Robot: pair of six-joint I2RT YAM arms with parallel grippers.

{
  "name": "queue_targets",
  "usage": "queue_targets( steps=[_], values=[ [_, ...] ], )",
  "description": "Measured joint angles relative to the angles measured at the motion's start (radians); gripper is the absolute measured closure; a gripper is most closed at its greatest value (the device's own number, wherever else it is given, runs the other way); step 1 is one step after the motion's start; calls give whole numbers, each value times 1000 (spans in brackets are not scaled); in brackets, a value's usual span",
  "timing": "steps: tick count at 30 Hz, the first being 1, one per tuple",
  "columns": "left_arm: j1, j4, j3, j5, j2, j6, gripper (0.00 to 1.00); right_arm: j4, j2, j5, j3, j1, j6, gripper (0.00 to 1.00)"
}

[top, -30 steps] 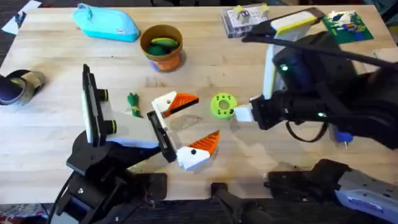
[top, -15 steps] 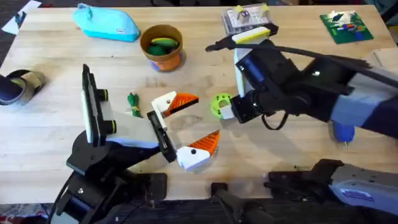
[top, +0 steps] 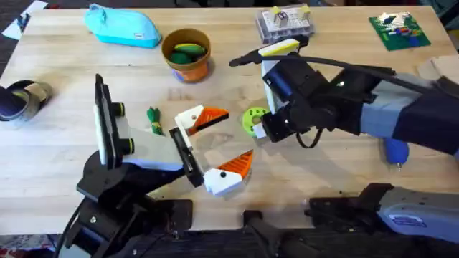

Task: Pick up the gripper from the table and insert it into the empty holder that is missing its gripper. Then pick up a screw, insert it into the mounting hole, and use the screwdriver to tighten it. Finally, clean up the table by picking up the vegetable and placing it into the bucket.

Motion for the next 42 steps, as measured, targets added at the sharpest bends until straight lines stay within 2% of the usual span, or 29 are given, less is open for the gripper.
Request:
queue_targets(
  steps=[5, 11, 14, 25, 29, 33, 42],
  values=[
    [0, 0, 0, 0, 0, 0, 8, 3, 0, -1, 0, -1, -6, 853],
    [0, 0, 0, 0, 0, 0, 8, 4, 0, -1, 0, -1, -6, 868],
    [0, 0, 0, 0, 0, 0, 8, 5, 0, -1, 0, -1, -9, 982],
    [0, 0, 0, 0, 0, 0, 8, 4, 0, 14, 0, -1, -10, 994],
    [0, 0, 0, 0, 0, 0, 8, -45, -5, 28, 19, -1, -13, 994],
    [0, 0, 0, 0, 0, 0, 8, -153, -35, 30, 110, -1, -15, 994],
    [0, 0, 0, 0, 0, 0, 8, -401, -81, 14, 448, 5, -33, 994]
  ],
)
